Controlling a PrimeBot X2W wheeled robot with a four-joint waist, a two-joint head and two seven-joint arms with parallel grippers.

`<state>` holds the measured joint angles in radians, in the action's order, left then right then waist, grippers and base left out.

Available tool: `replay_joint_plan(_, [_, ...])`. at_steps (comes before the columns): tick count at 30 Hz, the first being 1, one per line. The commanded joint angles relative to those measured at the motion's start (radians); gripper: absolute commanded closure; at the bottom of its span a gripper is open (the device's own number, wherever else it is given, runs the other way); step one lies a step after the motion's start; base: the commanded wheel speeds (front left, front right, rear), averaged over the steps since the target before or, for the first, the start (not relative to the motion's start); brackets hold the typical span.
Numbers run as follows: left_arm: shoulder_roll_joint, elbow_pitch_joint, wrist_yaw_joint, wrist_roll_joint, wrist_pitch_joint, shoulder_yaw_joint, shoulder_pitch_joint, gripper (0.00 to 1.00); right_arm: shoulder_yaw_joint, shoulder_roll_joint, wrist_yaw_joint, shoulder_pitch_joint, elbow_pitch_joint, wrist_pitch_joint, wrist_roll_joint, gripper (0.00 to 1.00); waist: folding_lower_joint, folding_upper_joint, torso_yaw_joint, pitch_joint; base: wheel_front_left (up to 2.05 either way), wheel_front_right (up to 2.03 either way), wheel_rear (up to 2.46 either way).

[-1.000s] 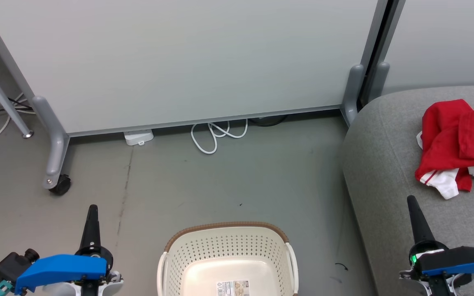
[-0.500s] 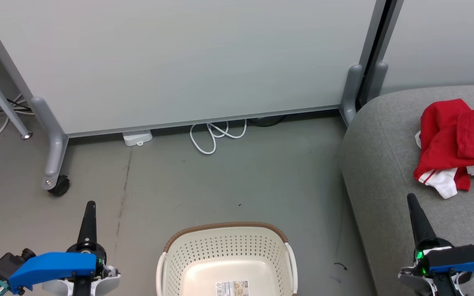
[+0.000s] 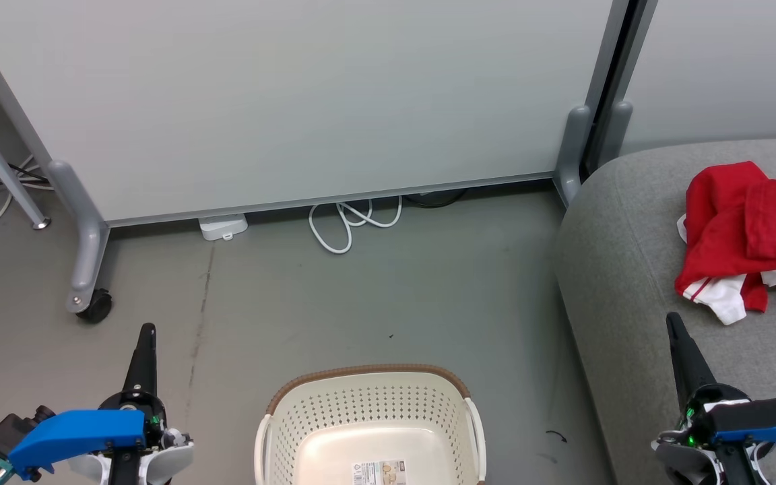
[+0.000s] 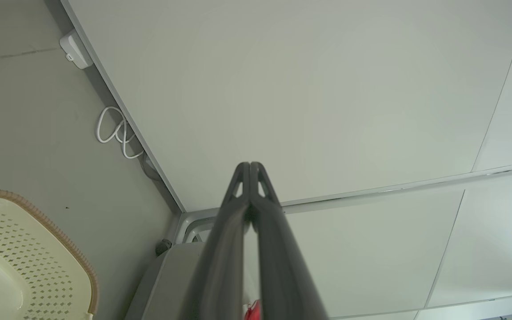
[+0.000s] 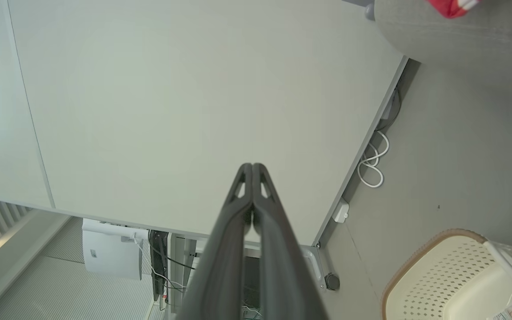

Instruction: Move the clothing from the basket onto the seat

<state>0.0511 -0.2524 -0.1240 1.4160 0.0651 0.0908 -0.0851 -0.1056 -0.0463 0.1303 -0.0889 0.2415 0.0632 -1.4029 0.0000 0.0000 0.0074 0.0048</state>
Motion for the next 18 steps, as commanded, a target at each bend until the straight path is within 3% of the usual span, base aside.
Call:
replay_joint_plan(1, [0.000,0.007,-0.006,0.024,0.006,0.008,-0.019,1.00,-0.003,-0.006,0.001,-0.016,-0.001,0.008,-0.025,1.00,0.0000,0.0000,0.000,0.000,0.00,0.00,0.00])
replay_joint_plan(18, [-0.001,0.009,-0.010,0.154,0.041,0.021,-0.027,1.00,-0.008,-0.006,0.001,-0.022,0.003,0.043,-0.165,1.00,0.0000,0.0000,-0.005,-0.001,0.00,0.00,0.00])
